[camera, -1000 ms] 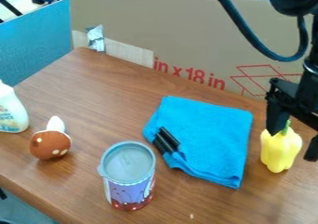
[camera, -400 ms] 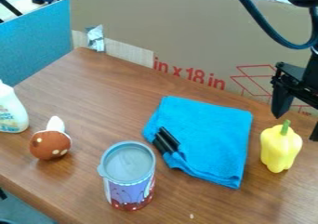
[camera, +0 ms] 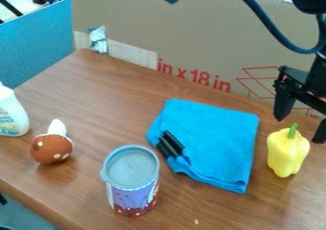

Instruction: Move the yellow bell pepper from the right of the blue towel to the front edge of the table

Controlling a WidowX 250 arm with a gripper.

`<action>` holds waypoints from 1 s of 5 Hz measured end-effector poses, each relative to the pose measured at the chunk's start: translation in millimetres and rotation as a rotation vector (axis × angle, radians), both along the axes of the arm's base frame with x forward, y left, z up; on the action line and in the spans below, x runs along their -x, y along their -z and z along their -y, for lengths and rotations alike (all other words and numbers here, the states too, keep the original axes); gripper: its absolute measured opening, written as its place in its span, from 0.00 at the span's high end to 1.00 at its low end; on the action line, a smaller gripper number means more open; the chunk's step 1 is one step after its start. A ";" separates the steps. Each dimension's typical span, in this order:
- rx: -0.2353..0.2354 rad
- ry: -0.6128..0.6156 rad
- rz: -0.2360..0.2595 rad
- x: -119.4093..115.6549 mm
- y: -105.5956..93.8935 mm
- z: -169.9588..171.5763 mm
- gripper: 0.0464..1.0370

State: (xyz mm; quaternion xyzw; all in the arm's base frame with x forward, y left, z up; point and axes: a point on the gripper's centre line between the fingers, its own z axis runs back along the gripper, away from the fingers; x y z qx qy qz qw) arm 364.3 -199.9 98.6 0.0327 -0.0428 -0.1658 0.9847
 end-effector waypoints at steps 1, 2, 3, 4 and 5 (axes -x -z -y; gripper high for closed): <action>0.000 -0.001 0.000 -0.7 -2.0 0.4 0.35; 0.007 0.005 -0.005 -0.5 -1.9 0.4 0.68; 0.018 0.005 -0.012 -0.4 -2.1 0.6 0.87; 0.027 0.000 -0.028 0.1 -1.5 -1.9 0.95; 0.031 -0.005 -0.047 4.7 -1.1 -7.8 0.96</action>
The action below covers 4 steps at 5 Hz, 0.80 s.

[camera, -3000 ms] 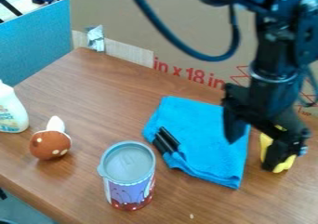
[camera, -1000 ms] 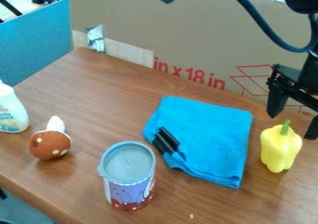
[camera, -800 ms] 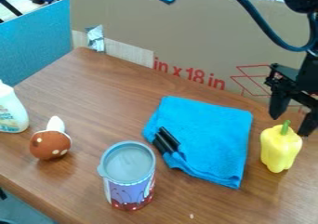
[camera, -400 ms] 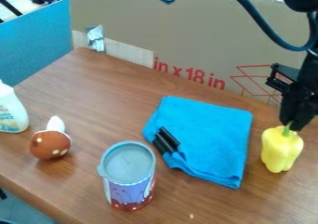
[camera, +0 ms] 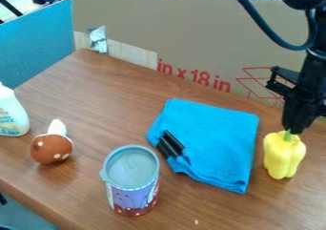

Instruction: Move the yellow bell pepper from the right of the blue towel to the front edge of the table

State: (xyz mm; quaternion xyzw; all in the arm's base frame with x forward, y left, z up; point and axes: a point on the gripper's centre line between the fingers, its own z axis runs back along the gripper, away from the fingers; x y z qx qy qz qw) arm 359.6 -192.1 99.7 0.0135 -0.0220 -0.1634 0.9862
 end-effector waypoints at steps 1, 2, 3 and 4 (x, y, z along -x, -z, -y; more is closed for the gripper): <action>0.045 0.041 0.053 17.9 -24.4 -1.0 0.96; 0.097 0.114 0.141 57.7 -57.7 -0.9 0.96; 0.075 0.144 0.103 84.1 -50.3 -15.4 0.96; 0.043 0.173 0.011 113.9 -27.2 -29.8 0.96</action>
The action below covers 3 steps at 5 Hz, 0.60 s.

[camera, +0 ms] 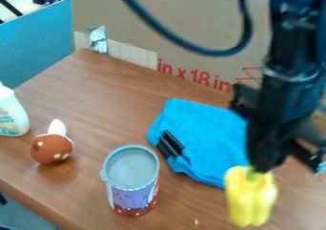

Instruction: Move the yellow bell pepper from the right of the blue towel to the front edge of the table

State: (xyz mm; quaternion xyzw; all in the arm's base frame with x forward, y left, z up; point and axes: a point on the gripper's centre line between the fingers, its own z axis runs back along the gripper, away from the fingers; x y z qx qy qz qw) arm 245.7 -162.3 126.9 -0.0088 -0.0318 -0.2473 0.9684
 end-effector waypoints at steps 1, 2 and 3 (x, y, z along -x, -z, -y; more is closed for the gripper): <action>-0.067 0.057 -0.027 22.0 19.8 -3.4 0.96; -0.098 0.088 -0.033 34.7 31.5 -4.9 0.96; -0.102 0.101 -0.038 39.5 36.7 -7.1 0.96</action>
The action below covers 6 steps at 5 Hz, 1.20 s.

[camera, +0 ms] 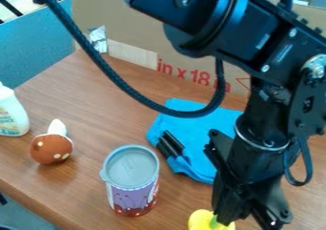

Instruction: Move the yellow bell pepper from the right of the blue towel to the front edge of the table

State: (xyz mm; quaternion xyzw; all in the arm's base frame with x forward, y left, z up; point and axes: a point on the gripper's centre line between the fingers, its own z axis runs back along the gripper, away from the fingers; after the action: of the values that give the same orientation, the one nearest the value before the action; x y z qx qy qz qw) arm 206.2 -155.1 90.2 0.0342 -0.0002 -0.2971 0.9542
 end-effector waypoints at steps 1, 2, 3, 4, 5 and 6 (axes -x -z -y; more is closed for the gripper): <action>0.029 0.003 0.015 -0.8 -1.6 -1.3 0.93; 0.045 0.012 0.015 -4.8 -1.6 -3.7 0.75; 0.099 0.000 0.046 -7.6 -14.3 -4.7 0.45; 0.168 -0.039 0.073 -12.1 -31.1 -7.0 0.15; 0.187 -0.075 0.090 -22.0 -42.9 -9.8 0.02; 0.214 -0.212 0.141 -49.3 -66.3 -31.3 0.03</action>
State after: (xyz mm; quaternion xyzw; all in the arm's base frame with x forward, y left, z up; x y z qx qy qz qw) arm 255.5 -123.9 156.4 -0.0471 -0.0952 -0.1896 0.9761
